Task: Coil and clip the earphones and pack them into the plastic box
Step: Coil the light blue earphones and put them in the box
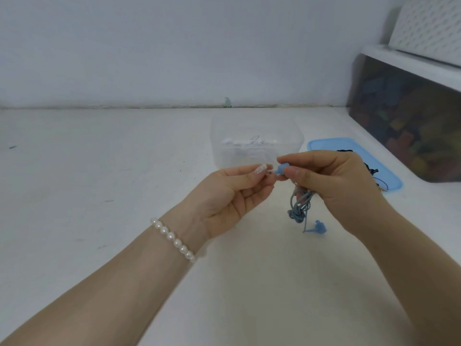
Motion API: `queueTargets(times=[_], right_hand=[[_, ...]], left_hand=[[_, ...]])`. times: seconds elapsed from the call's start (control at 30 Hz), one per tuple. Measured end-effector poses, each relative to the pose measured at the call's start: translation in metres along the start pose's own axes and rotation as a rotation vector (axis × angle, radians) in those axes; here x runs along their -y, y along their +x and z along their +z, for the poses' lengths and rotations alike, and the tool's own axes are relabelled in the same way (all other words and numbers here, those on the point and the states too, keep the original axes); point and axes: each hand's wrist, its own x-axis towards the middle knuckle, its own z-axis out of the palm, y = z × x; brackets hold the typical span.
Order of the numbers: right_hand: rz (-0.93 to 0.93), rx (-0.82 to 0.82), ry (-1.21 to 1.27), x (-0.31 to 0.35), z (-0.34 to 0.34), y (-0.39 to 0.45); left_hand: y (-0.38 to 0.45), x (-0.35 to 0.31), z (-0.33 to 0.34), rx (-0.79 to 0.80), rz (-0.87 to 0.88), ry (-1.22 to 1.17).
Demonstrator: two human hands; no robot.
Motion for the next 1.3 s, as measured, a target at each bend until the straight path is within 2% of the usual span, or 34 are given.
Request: queueTargets(times=[0.3,0.5,0.87,1.3], right_hand=[[-0.012,-0.031,-0.146,-0.002,0.001,0.002],[-0.021,0.011,-0.128,-0.002,0.003,0.001],[-0.049,-0.048,-0.159,-0.007,0.004,0.002],[-0.076,-0.095,-0.137,-0.013,0.01,0.003]], left_hand=[[-0.002,0.002,0.002,-0.036,0.016,0.072],[-0.002,0.002,0.001,-0.06,0.037,0.128],[-0.004,0.003,0.003,-0.08,0.094,0.179],[-0.007,0.005,0.006,-0.104,0.092,0.128]])
